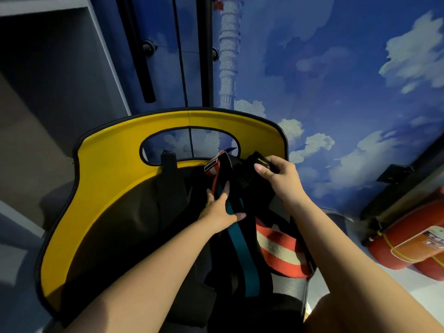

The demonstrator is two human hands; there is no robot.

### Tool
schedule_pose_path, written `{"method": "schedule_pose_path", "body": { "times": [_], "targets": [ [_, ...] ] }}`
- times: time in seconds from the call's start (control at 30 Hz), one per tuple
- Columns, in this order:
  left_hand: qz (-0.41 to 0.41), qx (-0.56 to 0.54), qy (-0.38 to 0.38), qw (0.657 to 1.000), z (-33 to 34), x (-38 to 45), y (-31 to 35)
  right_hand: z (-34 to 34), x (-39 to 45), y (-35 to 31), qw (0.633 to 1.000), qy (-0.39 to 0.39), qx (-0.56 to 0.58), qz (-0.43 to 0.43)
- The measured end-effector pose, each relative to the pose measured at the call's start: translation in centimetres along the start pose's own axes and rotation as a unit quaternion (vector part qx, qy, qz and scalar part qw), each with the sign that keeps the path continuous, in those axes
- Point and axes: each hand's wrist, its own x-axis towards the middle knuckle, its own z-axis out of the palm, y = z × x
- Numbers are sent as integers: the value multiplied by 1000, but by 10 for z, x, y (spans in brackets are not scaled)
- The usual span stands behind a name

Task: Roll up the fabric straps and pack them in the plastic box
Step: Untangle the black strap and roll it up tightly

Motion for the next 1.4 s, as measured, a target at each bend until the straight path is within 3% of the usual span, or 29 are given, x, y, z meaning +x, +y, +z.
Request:
{"method": "schedule_pose_path", "body": {
  "times": [0.3,0.4,0.47,0.53,0.6,0.67,0.8,1.07,1.2,1.4],
  "targets": [
    [-4,22,-30,999,-5,9,4,-5,-11,-33,995,2,77,-59],
    [-44,-65,98,992,-22,2,14,-2,-20,-34,996,-14,73,-58],
    [-54,-283,119,950,-37,-5,23,2,-31,-21,997,-23,55,-45],
    [-51,-500,28,864,-51,-9,30,7,-43,-9,998,-30,31,-49],
    [-51,-583,-13,811,-58,-14,34,11,-54,-7,997,-32,6,-64],
    [-60,-613,-5,788,-59,-18,39,12,-60,-11,996,-34,-21,-82],
    [-52,-592,51,802,-63,-26,46,7,-64,-24,998,-62,-24,-23],
    [12,-484,20,875,-67,-53,49,8,-35,-51,973,-1,103,204],
    [47,-411,22,910,-72,-71,48,16,-37,-62,977,40,118,171],
    [91,-381,75,917,-86,-93,69,21,-49,-80,997,56,-17,42]
  ]
}}
